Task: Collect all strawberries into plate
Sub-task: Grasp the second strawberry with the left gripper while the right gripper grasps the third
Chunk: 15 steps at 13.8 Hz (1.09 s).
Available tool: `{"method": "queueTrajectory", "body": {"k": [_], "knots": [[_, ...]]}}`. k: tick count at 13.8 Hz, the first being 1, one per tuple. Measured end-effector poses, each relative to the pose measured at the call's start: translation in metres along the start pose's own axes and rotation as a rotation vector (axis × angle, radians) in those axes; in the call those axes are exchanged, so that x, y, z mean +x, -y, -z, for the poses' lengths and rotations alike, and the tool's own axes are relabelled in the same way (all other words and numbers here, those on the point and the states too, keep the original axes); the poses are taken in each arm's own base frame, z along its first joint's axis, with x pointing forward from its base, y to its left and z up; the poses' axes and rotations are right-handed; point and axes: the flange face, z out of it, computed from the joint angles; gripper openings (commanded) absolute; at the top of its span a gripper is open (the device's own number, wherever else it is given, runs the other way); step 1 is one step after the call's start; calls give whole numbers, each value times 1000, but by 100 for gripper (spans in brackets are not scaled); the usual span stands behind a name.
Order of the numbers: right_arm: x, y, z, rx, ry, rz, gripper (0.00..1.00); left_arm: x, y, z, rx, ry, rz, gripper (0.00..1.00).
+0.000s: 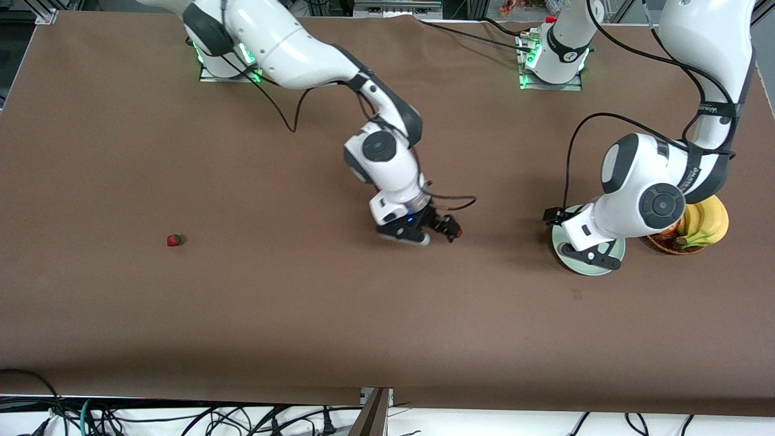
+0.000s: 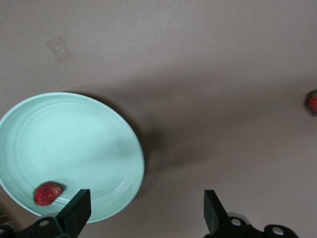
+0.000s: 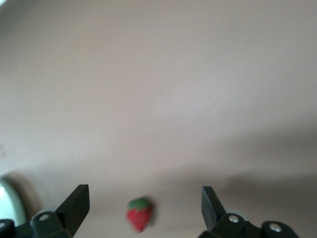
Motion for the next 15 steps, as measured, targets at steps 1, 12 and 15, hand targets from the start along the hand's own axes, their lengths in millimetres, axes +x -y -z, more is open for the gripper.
{"method": "queueTrajectory", "body": {"k": [1,12,15], "knots": [[33,-17,18,-55,18,50,100,1,-8,-2,-9,3,21,100],[273,-333,127,-417,435,390,100,33,-174,-71,-177,-99,354,100],[297,-423,140,-475,503,426,100,36,-199,-105,-144,-130,358,100]]}}
